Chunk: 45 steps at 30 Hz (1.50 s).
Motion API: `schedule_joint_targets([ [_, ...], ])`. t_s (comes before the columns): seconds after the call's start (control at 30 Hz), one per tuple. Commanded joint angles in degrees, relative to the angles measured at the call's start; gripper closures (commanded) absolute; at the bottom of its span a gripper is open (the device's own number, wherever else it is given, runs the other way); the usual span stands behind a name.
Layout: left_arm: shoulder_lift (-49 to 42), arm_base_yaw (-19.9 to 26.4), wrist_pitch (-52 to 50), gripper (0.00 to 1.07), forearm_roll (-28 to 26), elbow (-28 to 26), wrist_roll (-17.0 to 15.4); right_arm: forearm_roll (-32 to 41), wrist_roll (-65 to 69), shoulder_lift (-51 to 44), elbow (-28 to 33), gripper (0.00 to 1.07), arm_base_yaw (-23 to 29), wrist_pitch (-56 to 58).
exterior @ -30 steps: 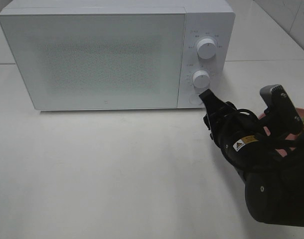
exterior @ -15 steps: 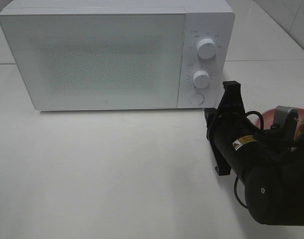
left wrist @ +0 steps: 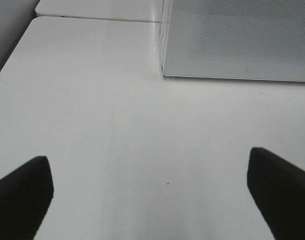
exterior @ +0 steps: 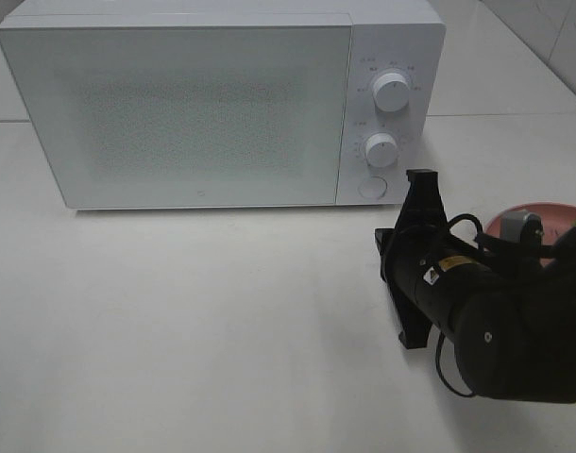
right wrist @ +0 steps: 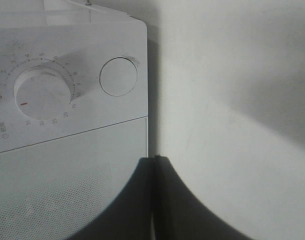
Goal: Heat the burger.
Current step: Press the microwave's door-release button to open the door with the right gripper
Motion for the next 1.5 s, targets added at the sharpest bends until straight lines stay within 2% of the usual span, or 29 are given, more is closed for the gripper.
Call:
schedule_joint_targets([
  [0.03,-1.4,0.3,-0.5,0.09,-0.3,0.2,-0.2,-2.1,-1.8,-0.2,-1.4,1.07,-1.7,1.3],
  [0.23,-1.4,0.3,-0.5,0.09,-0.3,0.2,-0.2,-3.6,-3.7,0.0,-3.6,1.07,-5.2,3.3],
  [0.43,-1.4,0.3,-0.5,0.09,-0.3,0.2,-0.2,-10.4,-1.7,3.2,-6.7,1.07,-8.3,3.9],
  [0.67,-1.4,0.3,-0.5,0.09,-0.3,0.2,-0.2,-12.0,-1.4,5.7,-9.6,1.07,-11.6,4.4],
  [0.87,-1.4,0.3,-0.5,0.09,-0.3,0.2,-0.2,-12.2,-1.4,7.1,-11.2,1.07,-12.1,4.5],
  [1.23,-1.4,0.3,-0.5,0.09,-0.3,0.2,-0.2,-14.8,-1.8,11.9,-17.9,1.07,-14.7,6.2],
  [1.5,-1.4,0.3,-0.5,0.09,-0.3,0.2,-0.2,-14.5,-2.2,12.9,-19.1,1.07,-16.2,7.2],
])
